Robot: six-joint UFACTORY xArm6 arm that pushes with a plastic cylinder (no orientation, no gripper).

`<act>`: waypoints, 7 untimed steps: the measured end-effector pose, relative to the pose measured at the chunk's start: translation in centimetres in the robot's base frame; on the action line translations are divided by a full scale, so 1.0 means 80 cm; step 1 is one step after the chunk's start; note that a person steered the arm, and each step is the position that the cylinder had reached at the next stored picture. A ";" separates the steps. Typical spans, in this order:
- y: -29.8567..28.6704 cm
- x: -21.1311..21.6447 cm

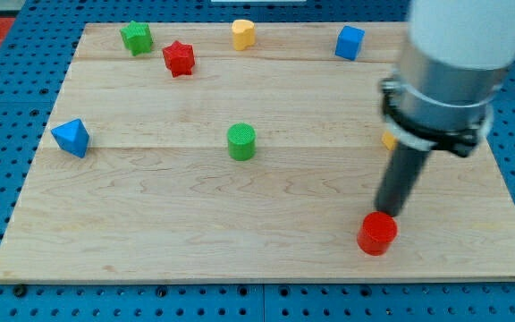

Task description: Move red star towards the center

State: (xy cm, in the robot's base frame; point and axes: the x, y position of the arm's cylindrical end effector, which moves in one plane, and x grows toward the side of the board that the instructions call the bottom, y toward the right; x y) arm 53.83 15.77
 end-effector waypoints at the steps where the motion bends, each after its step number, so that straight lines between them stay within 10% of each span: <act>1: -0.049 -0.073; 3: -0.181 -0.259; 7: -0.367 -0.383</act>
State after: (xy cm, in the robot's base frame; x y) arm 23.17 -13.56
